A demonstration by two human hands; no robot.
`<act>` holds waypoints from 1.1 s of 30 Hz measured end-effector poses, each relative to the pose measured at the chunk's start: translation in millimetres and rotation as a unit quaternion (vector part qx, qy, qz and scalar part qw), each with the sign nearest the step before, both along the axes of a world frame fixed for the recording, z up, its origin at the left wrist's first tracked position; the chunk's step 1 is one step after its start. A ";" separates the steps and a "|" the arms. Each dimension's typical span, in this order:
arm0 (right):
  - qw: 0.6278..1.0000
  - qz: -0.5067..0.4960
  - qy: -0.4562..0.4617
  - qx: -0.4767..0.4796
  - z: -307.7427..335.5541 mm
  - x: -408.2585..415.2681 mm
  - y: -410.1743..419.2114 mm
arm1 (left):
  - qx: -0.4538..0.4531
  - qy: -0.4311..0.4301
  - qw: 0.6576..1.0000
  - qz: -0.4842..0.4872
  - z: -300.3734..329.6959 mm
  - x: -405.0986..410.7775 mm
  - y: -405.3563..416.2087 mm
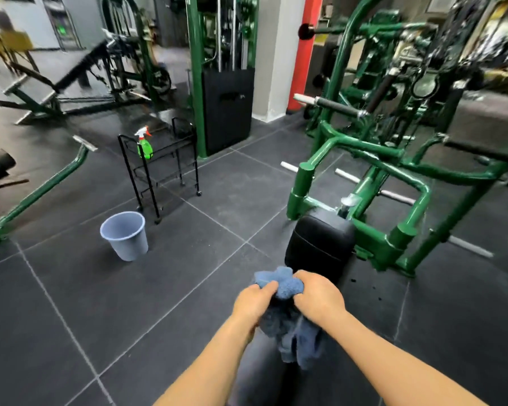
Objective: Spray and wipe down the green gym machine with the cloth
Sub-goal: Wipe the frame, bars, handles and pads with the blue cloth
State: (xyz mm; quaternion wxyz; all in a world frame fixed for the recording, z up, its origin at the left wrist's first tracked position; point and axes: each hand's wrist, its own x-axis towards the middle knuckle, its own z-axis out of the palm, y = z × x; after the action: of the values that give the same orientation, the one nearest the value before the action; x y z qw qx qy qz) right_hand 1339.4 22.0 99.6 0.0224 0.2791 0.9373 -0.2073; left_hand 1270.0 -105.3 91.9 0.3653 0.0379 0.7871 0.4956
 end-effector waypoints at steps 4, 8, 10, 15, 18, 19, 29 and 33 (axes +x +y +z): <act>0.994 -0.038 0.087 0.062 69.7 -5.7 17.9 | 0.027 0.087 0.996 0.004 58.7 -8.8 27.3; 0.981 -0.096 0.147 0.077 123.5 -12.3 45.0 | 0.075 0.127 0.988 0.041 109.1 -13.8 59.8; 0.973 -0.116 0.185 0.073 142.5 -16.7 63.6 | 0.065 0.135 0.989 0.018 128.5 -21.0 76.5; 0.965 -0.153 0.211 0.004 153.6 -31.0 104.2 | -0.038 0.107 0.992 -0.054 139.1 -49.5 103.1; 0.963 -0.213 0.155 -0.049 145.1 -43.7 128.2 | -0.116 0.171 0.974 -0.094 130.8 -66.3 113.1; 0.971 -0.208 0.106 -0.059 138.2 -47.4 131.2 | -0.121 0.187 0.970 -0.101 127.5 -70.7 116.6; 0.977 -0.191 -0.041 0.089 69.2 -86.8 105.7 | 0.016 0.112 0.993 -0.042 87.1 -90.5 158.3; 0.979 -0.165 0.000 0.122 62.0 -92.3 123.4 | -0.001 0.063 0.996 -0.058 75.4 -94.4 168.9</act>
State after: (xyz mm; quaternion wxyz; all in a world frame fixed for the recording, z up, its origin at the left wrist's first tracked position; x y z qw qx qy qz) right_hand 1247.1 145.4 161.6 -0.0464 0.4307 0.8966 -0.0919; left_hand 1175.6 63.6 167.3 0.3430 0.1149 0.8056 0.4691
